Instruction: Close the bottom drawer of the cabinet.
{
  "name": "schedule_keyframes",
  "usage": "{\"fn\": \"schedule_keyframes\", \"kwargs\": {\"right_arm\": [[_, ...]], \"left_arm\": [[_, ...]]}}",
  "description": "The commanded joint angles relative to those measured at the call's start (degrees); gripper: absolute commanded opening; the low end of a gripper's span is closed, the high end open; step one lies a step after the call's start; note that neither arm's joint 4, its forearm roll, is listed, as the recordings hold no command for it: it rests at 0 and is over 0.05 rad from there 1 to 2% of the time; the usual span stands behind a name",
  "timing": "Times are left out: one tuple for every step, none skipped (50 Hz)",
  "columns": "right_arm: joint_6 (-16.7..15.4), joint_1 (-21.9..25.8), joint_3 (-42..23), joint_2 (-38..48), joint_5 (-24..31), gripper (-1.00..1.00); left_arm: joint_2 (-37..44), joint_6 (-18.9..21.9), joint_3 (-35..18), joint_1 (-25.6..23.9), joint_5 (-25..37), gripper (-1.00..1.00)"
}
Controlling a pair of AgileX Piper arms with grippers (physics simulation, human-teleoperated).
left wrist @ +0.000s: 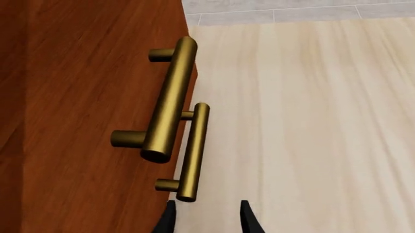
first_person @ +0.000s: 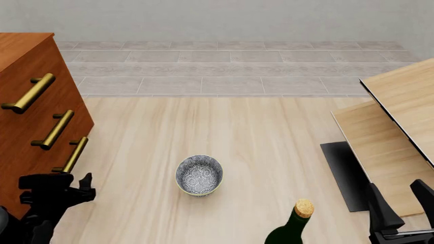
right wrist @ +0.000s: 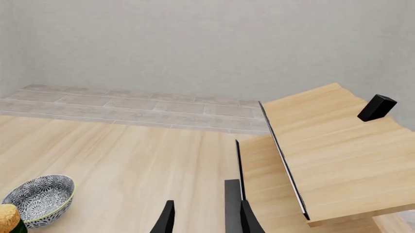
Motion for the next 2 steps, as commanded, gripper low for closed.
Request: {"fn": "schedule_keyframes", "kwargs": {"right_arm": [[-0.1,0.0,0.0,-0.5,0.3,1.0],[-0.1,0.0,0.0,-0.5,0.3,1.0]], "left_arm": [[-1.8,0.7,-1.7,2.0,0.2,1.0],[-1.8,0.7,-1.7,2.0,0.2,1.0]]}}
